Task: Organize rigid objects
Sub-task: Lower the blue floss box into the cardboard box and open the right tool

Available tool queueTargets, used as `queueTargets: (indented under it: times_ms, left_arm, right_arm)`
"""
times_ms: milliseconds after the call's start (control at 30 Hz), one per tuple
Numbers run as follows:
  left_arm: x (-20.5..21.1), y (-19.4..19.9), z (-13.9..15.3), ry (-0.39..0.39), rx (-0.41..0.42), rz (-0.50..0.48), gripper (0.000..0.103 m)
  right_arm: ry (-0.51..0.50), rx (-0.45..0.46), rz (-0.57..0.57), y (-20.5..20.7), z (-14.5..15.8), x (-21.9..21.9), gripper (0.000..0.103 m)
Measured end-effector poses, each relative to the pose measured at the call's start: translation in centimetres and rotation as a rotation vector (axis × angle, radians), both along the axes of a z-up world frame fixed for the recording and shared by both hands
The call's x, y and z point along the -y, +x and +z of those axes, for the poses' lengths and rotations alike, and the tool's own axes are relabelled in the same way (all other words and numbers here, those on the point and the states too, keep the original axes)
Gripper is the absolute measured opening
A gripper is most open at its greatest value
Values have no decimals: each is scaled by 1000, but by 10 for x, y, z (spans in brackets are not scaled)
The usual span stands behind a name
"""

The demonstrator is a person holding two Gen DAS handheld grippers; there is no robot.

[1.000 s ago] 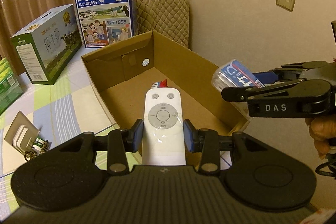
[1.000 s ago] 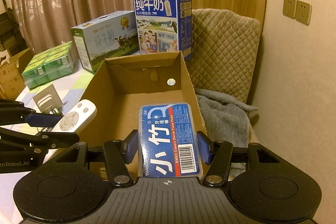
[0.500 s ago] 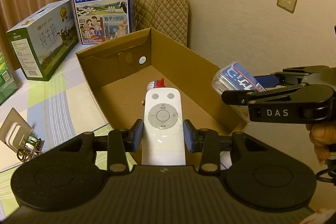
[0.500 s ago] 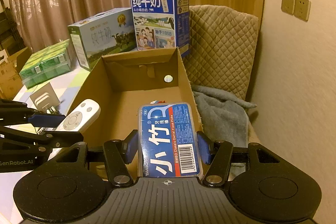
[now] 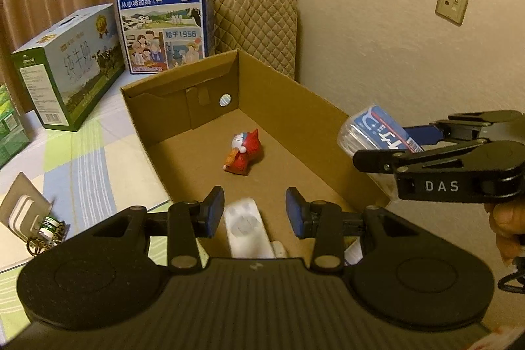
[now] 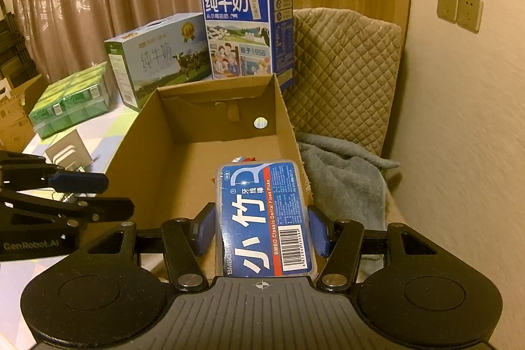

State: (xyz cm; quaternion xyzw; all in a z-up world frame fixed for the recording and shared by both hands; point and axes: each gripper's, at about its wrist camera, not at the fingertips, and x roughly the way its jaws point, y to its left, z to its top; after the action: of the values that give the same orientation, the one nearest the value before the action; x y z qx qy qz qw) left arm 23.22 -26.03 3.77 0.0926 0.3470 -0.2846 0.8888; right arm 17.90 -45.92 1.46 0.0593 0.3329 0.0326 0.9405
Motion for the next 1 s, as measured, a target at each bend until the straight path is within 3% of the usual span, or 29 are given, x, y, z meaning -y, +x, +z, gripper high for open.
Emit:
queueTargets:
  times_ms: [1000]
  left_arm:
    - [-19, -6, 4, -9, -1, 42, 36]
  right_arm:
    - [16, 1, -4, 9, 1, -7, 55]
